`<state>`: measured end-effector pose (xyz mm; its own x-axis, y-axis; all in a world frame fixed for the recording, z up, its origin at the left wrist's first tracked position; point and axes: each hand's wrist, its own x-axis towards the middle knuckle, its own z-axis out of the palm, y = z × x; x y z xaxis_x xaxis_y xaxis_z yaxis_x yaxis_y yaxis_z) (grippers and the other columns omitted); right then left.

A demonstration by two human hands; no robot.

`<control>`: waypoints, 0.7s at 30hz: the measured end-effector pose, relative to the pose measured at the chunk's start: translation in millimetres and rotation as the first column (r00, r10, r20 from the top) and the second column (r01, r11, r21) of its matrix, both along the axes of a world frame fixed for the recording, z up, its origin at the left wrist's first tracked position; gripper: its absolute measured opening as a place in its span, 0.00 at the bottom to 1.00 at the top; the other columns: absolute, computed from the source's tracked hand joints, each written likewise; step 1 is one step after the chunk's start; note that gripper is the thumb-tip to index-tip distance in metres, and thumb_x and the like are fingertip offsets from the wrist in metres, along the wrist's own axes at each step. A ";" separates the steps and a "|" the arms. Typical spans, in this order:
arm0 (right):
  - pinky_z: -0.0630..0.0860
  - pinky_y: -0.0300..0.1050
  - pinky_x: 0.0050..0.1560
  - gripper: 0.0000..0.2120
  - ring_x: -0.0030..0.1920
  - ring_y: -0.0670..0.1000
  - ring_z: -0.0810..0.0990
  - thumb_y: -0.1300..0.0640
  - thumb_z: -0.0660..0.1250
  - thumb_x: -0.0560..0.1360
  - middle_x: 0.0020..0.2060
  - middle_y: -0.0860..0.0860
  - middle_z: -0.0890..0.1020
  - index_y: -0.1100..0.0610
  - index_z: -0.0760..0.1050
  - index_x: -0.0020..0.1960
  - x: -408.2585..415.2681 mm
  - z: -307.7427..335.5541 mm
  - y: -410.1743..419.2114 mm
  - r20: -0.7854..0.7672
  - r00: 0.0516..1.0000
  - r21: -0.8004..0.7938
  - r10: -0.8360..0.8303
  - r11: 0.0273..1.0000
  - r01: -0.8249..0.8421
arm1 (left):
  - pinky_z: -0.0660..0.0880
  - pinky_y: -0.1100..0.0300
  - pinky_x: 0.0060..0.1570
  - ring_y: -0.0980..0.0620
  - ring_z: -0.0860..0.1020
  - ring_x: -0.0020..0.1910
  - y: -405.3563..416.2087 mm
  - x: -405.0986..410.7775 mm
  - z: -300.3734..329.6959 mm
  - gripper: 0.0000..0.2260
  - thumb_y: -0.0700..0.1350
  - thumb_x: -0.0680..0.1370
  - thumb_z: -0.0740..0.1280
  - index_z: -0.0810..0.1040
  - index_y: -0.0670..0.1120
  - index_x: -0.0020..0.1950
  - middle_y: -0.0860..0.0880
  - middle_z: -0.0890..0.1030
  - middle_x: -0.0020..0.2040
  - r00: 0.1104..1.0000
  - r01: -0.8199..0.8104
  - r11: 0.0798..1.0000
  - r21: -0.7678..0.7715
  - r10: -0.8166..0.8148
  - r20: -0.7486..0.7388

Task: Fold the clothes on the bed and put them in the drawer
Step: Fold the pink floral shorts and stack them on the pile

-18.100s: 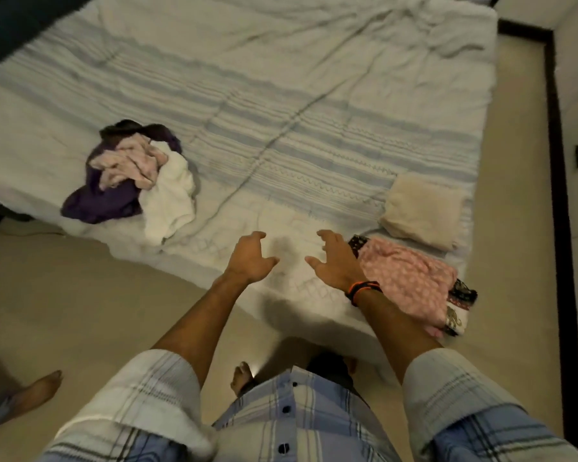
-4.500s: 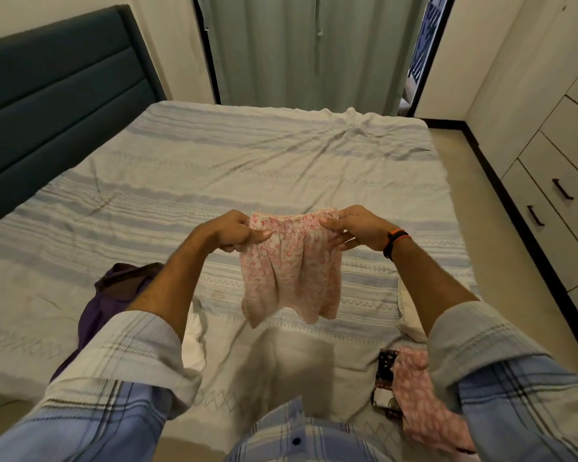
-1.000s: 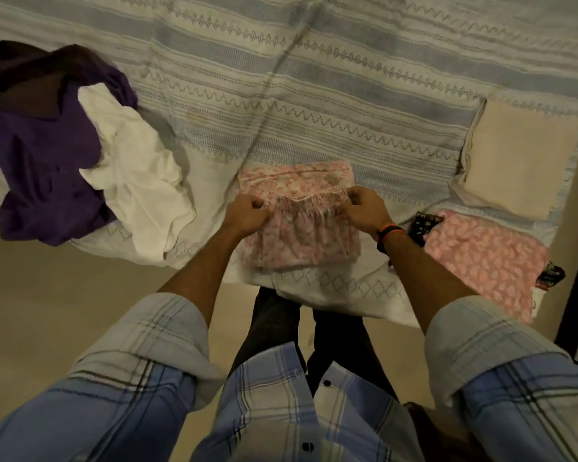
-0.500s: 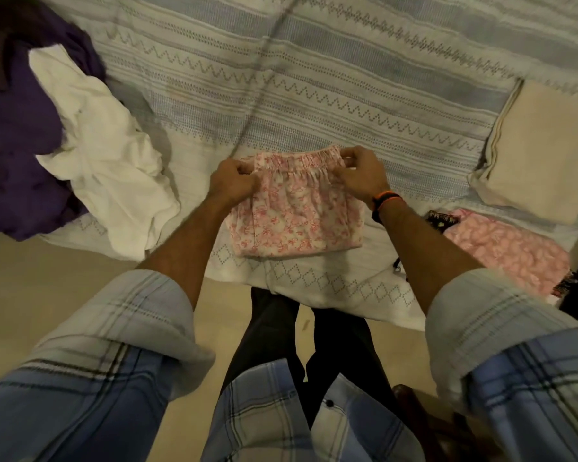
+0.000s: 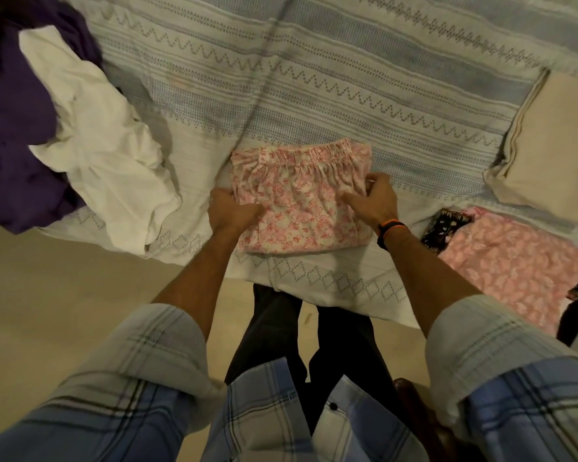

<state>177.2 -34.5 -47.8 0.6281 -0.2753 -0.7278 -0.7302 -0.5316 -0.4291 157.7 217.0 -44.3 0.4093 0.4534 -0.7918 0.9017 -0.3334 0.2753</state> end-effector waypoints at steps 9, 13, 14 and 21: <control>0.78 0.46 0.53 0.26 0.54 0.54 0.81 0.53 0.77 0.70 0.55 0.54 0.83 0.59 0.76 0.66 8.5 -4.5 12.4 0.036 0.996 0.096 0.080 0.992 -0.084 | 0.79 0.53 0.56 0.47 0.81 0.55 -10.5 8.5 -11.0 0.25 0.48 0.66 0.80 0.80 0.44 0.60 0.46 0.83 0.57 0.999 0.020 0.996 -0.087 -0.017 0.038; 0.77 0.54 0.61 0.28 0.59 0.54 0.79 0.50 0.75 0.71 0.61 0.51 0.80 0.56 0.71 0.68 5.0 -5.4 8.8 -0.031 0.999 0.159 0.018 0.987 -0.013 | 0.77 0.51 0.60 0.46 0.79 0.59 -11.4 7.3 -6.2 0.26 0.47 0.68 0.78 0.77 0.46 0.65 0.46 0.81 0.61 0.998 0.034 0.990 -0.140 -0.025 0.066; 0.77 0.56 0.61 0.30 0.59 0.54 0.79 0.48 0.74 0.70 0.60 0.51 0.80 0.55 0.70 0.68 4.4 -2.7 8.1 -0.039 0.999 0.171 0.007 0.985 0.000 | 0.77 0.49 0.60 0.46 0.79 0.59 -11.2 7.6 -3.5 0.28 0.47 0.68 0.77 0.76 0.46 0.66 0.46 0.81 0.61 0.997 0.048 0.988 -0.148 -0.037 0.073; 0.78 0.56 0.61 0.38 0.61 0.53 0.79 0.41 0.74 0.67 0.65 0.51 0.78 0.55 0.68 0.71 -5.6 33.7 -1.6 0.033 0.999 0.214 -0.015 0.977 0.008 | 0.76 0.47 0.62 0.45 0.78 0.60 -16.0 9.6 36.8 0.28 0.48 0.68 0.76 0.75 0.45 0.67 0.46 0.80 0.62 0.988 0.127 0.973 -0.191 -0.106 0.116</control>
<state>171.5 -36.1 -14.1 0.6516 -0.1226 -0.7486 -0.7184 -0.4164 -0.5572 167.3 200.9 -7.5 0.5348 0.2369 -0.8111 0.8228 -0.3643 0.4362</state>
